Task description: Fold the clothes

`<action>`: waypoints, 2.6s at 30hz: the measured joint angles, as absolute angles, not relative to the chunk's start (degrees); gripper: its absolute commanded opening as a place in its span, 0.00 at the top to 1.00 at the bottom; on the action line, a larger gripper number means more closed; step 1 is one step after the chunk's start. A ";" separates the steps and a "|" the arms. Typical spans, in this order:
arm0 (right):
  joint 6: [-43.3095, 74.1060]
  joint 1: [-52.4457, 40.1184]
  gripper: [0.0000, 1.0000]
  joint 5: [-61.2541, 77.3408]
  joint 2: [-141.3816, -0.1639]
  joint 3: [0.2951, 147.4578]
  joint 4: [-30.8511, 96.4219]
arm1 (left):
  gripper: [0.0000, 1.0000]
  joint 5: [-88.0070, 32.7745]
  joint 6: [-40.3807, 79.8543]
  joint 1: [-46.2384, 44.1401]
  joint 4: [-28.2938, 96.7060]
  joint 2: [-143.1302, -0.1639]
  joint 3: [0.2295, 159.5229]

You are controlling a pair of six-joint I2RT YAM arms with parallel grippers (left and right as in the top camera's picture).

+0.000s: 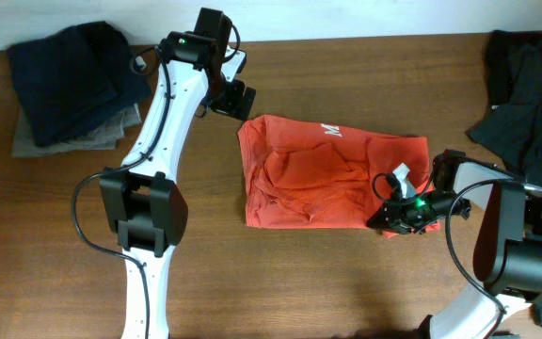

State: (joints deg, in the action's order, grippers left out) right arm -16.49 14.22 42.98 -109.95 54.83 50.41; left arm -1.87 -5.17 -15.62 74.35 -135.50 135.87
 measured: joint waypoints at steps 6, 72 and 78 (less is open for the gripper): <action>-14.76 14.22 0.97 42.15 -110.00 55.64 51.62 | 0.01 -1.87 -5.17 -15.59 74.35 -135.50 135.87; -1.50 14.22 0.01 26.96 -108.64 87.92 52.80 | 0.01 -59.13 -16.19 -7.46 69.67 -138.43 101.45; -1.48 14.22 0.01 26.94 -108.64 87.92 53.19 | 0.01 -57.47 -8.86 -12.36 64.16 -137.53 101.47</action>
